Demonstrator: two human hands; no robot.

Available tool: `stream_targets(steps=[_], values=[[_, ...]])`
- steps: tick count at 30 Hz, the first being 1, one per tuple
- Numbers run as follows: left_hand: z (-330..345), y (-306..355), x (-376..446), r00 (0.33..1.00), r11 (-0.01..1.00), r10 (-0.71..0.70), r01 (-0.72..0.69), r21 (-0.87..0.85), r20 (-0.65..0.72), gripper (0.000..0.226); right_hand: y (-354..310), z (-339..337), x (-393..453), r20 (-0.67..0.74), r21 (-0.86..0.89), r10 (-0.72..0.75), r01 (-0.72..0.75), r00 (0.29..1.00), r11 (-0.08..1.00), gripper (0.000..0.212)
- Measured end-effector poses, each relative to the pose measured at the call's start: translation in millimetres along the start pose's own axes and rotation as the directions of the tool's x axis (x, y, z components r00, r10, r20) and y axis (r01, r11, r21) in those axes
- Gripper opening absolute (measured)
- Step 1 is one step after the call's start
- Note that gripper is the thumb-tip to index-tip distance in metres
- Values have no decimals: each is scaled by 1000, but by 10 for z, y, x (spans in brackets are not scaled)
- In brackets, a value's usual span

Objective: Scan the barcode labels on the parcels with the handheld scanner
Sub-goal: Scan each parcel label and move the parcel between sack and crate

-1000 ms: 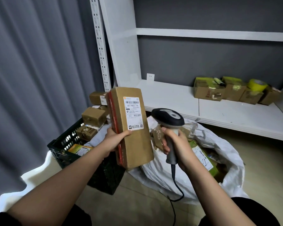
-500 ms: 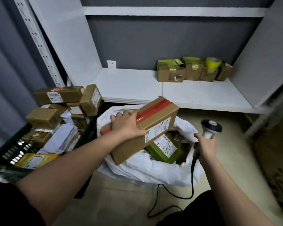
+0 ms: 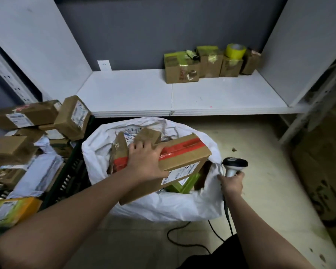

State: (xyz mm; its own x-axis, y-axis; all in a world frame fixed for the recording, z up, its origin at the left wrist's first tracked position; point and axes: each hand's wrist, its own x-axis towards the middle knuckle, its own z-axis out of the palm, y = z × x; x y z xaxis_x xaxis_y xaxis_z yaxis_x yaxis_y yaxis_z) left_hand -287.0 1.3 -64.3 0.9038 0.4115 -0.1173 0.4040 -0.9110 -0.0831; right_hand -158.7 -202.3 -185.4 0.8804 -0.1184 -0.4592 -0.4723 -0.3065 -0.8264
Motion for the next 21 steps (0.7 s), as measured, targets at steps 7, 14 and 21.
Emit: stream_targets(steps=[7, 14, 21], values=[[-99, -32, 52, 999, 996, 28, -31, 88, 31, 93, -786, -80, -95, -79, 271, -222, 236, 972, 933, 59], [-385, 413, 581, 999, 999, -50, 50, 19, 20, 79, -1093, 17, -406, -4, 274, -425, 409, 905, 870, 47], [155, 770, 730, 976, 976, 204, -196, -98, 78, 68, -1094, -36, -267, -74, 460, -359, 351, 930, 815, 37]])
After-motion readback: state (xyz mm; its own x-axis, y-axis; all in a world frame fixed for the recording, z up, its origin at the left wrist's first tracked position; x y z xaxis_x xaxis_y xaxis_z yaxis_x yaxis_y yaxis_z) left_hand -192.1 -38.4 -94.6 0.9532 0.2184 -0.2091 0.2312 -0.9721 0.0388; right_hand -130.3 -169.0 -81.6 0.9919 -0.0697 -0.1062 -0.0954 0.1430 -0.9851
